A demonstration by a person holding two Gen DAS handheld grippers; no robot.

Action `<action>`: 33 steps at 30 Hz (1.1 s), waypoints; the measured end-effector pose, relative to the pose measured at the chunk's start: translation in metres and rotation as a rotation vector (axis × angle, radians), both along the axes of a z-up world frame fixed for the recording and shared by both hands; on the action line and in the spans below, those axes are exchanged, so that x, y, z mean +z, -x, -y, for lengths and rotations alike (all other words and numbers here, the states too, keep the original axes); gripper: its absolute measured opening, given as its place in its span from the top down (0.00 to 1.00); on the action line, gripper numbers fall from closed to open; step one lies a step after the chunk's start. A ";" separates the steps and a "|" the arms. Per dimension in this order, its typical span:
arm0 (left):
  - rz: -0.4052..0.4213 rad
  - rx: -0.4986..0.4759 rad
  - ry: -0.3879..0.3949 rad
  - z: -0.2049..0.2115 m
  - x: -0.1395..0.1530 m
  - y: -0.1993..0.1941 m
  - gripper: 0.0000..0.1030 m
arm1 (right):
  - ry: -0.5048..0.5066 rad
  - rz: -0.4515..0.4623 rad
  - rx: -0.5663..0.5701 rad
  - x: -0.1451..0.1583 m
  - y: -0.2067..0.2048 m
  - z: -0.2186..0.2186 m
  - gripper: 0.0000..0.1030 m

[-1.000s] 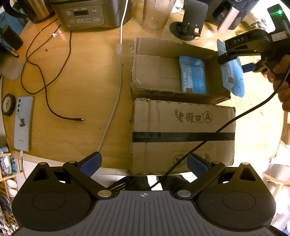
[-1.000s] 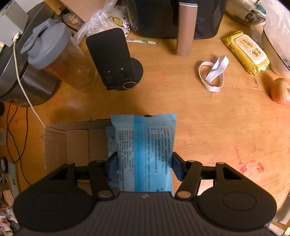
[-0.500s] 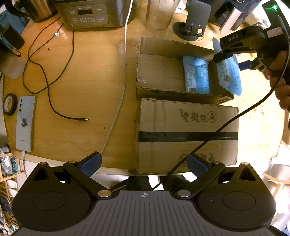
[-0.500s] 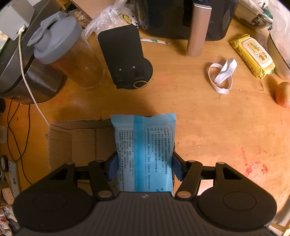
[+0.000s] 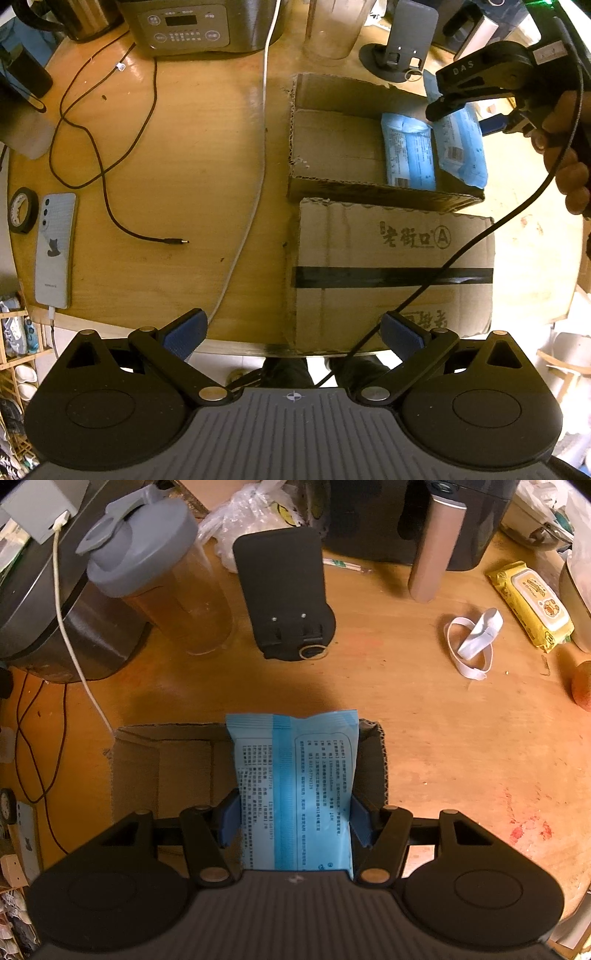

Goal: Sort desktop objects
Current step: 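Lower the smaller blue packet into the box beside the larger packet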

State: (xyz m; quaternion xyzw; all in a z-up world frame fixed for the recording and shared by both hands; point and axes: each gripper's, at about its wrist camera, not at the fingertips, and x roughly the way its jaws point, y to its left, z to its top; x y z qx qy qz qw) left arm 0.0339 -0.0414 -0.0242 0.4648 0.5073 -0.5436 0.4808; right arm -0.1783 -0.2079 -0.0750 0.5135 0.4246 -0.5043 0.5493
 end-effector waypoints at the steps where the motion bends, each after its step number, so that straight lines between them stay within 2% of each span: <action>1: -0.001 0.000 0.000 0.000 0.000 -0.001 0.00 | 0.000 0.000 0.002 0.000 -0.002 0.000 0.43; 33: -0.010 0.004 -0.011 0.004 -0.007 -0.027 0.00 | -0.008 0.008 0.017 -0.006 -0.051 0.002 0.43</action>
